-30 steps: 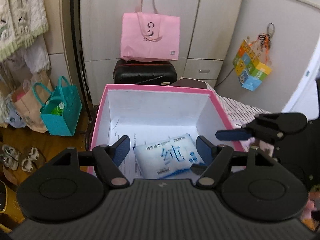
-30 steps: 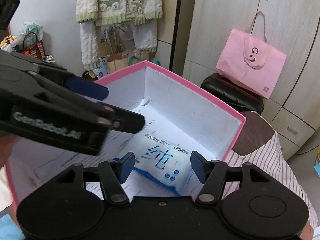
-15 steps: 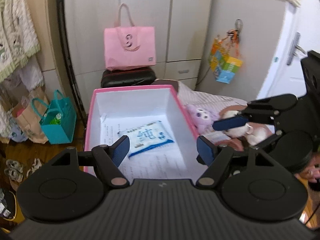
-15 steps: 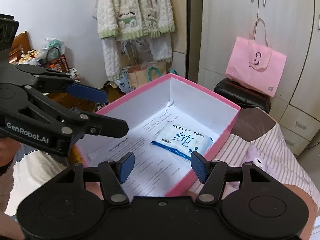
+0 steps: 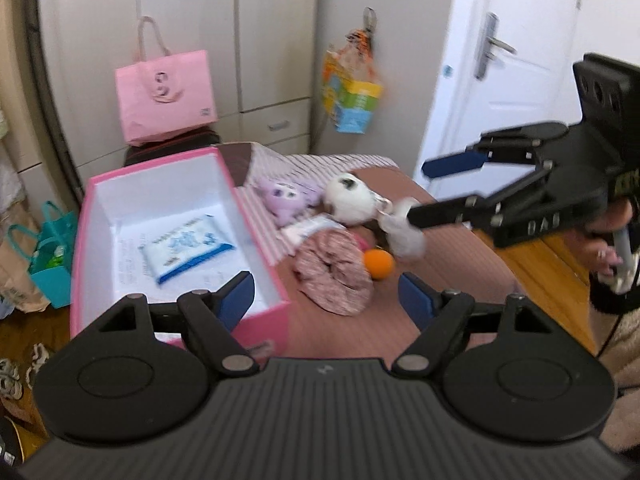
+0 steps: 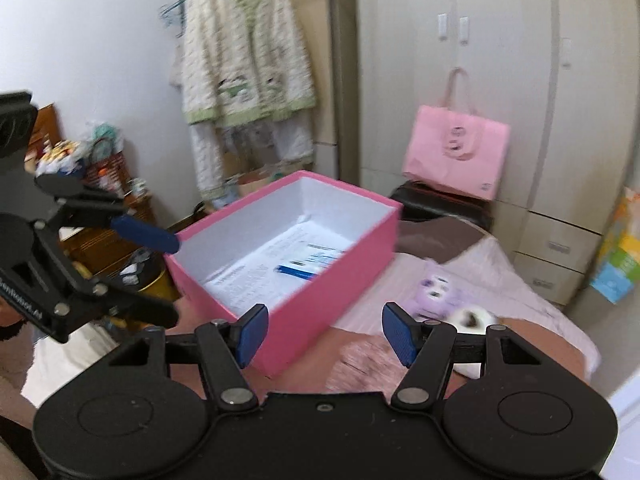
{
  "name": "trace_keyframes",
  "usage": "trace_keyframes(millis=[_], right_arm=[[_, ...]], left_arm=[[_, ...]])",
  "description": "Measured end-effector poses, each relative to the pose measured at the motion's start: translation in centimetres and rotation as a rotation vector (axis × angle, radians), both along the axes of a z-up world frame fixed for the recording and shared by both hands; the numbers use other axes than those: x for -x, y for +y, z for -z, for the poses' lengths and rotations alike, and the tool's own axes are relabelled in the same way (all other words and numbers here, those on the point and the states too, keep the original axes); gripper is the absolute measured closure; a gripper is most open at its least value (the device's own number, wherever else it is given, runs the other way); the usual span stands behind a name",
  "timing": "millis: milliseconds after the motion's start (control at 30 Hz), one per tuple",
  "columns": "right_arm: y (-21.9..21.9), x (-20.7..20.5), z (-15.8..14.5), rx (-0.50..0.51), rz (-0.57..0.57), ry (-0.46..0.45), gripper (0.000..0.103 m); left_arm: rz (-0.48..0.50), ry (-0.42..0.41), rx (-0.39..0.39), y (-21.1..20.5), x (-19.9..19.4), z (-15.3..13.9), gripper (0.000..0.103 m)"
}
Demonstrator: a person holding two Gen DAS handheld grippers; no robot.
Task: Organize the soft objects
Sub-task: 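Grasp the floral cloth with the left gripper while the right grasps the mesh puff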
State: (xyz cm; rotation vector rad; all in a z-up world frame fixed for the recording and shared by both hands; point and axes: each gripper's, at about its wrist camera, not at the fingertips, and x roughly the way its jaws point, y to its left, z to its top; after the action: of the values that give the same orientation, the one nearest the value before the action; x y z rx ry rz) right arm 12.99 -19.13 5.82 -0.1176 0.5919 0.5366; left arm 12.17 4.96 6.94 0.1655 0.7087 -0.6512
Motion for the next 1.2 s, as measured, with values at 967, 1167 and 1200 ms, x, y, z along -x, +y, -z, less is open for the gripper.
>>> trace_keyframes(millis=[967,1167,1200], right_arm=[[-9.7,-5.8,14.7,0.023,0.227,-0.071,0.025],[-9.8,-7.2,16.3,0.014,0.254,-0.079,0.024],[-9.7,-7.4,16.4,0.016,0.253,-0.078,0.024]], left_arm=[[-0.162,-0.091,-0.023,-12.0,-6.2,9.4,0.026],[-0.207,-0.114,-0.032,-13.2,-7.7,11.1,0.026],[-0.226,-0.116,-0.040,-13.4,-7.9,11.6,0.027]])
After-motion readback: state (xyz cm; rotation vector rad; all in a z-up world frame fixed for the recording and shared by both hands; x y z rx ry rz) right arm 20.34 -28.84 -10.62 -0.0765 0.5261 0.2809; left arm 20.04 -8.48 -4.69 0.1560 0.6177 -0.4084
